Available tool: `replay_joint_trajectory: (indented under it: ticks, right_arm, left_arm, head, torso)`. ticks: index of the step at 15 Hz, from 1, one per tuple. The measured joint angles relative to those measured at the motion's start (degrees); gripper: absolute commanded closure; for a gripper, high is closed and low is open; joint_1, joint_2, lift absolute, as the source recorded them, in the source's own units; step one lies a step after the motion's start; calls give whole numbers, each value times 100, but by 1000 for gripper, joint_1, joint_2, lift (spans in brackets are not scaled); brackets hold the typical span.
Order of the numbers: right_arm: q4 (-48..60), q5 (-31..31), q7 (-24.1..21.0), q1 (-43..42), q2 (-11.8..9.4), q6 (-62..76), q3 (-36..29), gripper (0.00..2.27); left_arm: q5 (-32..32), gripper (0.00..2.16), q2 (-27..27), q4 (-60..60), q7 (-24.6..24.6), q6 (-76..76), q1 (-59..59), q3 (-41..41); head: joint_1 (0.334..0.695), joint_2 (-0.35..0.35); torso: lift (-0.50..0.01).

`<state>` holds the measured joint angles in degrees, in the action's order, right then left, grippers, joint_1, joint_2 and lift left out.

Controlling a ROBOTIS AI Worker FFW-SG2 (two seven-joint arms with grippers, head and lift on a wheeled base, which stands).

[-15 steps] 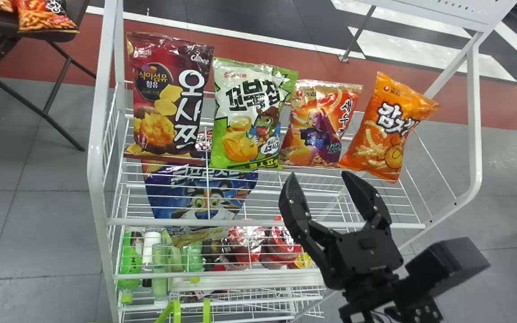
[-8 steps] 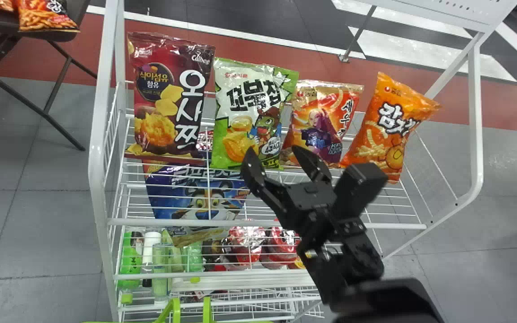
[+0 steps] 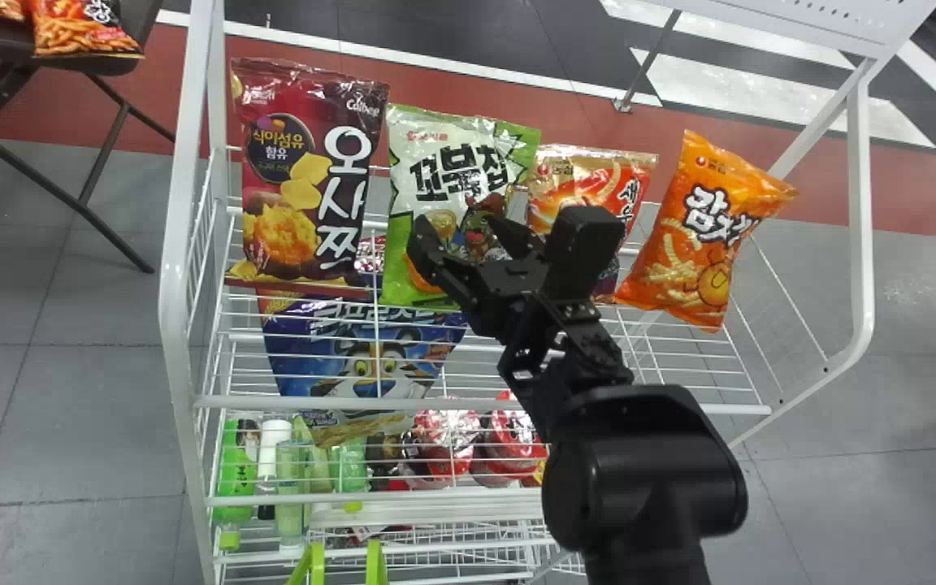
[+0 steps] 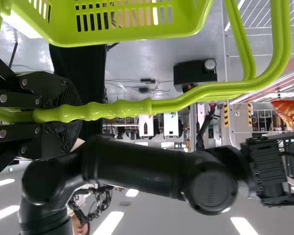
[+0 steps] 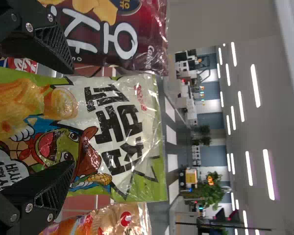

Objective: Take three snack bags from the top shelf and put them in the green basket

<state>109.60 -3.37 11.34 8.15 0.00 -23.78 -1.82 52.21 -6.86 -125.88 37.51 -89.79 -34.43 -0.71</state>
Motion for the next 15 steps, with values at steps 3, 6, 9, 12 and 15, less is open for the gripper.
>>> replay_joint_trajectory:
  ticks: [3,6,9,12,15]
  right_arm:
    - [-208,42,95,-308,-4,-538,32,1936]
    - [-222,119,98,-314,-1,-808,107,2125]
    - [-3,185,98,-72,0,-684,155,2128]
    - [486,196,96,300,0,-608,125,2128]
    - [1246,192,106,899,0,-560,25,2125]
  left_arm:
    - [0,1399,15,63,75,0,3,27]
    - [0,1399,25,118,125,0,-5,63]
    - [2,1399,7,98,125,0,-17,79]
    - [9,1399,-19,77,134,0,-12,80]
    - [11,1399,-47,72,134,0,12,81]
  head:
    - [695,-350]
    - [695,-350]
    - [695,-350]
    - [695,-350]
    - [695,-350]
  torso:
    - [-28]
    - [-28]
    - [-28]
    - [-28]
    - [-28]
